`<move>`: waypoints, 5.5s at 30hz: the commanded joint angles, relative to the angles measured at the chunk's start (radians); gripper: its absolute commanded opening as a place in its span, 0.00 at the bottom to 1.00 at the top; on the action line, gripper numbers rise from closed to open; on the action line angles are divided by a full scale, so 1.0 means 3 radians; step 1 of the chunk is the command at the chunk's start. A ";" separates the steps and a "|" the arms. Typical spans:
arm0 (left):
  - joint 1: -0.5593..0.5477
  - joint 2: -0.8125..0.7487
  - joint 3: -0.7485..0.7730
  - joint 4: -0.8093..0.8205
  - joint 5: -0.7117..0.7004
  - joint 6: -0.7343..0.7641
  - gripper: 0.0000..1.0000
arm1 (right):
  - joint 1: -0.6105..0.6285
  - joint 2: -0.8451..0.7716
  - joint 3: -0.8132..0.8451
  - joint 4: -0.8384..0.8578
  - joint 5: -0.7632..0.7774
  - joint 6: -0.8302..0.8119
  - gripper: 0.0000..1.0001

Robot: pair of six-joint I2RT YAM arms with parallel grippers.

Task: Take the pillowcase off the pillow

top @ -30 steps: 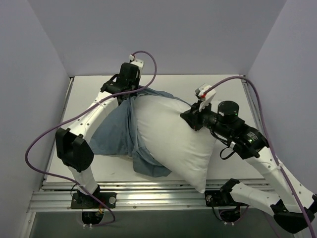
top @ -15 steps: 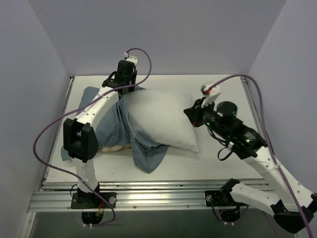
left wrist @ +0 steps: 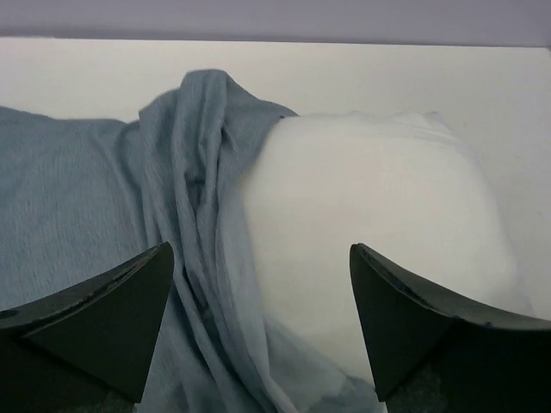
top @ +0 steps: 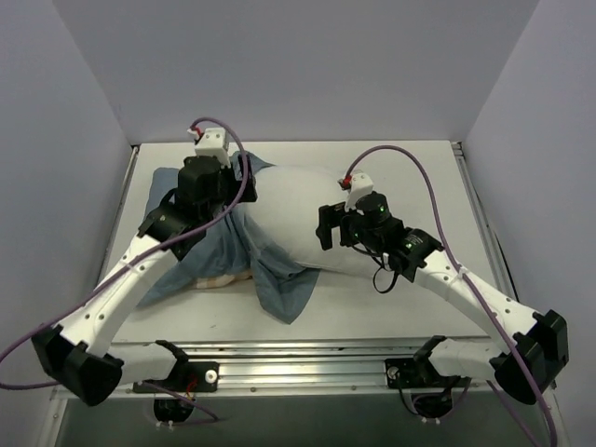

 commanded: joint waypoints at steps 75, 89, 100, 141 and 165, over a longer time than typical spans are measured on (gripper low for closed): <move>0.0094 -0.0448 -0.1685 0.0853 0.0294 -0.0841 0.95 | 0.0919 0.1476 0.0713 0.0446 0.0928 -0.0844 0.00; 0.0170 0.0105 -0.1556 0.0843 -0.0442 -0.0948 0.11 | 0.0858 0.0817 0.0698 0.0339 0.0917 -0.0742 0.00; 0.0579 -0.0059 -0.1894 0.0847 -0.1235 -0.1418 0.09 | 0.0530 -0.0236 0.1020 -0.0371 0.0678 -0.0614 0.00; -0.0551 0.1309 0.1081 -0.0630 0.1066 0.0964 0.98 | -0.0958 0.0105 -0.0212 0.0190 -0.1669 0.0623 0.98; 0.0537 0.1930 0.1593 -0.0666 -0.0140 0.0193 0.02 | -0.0181 -0.0384 0.0166 -0.0161 -0.1736 0.0087 0.00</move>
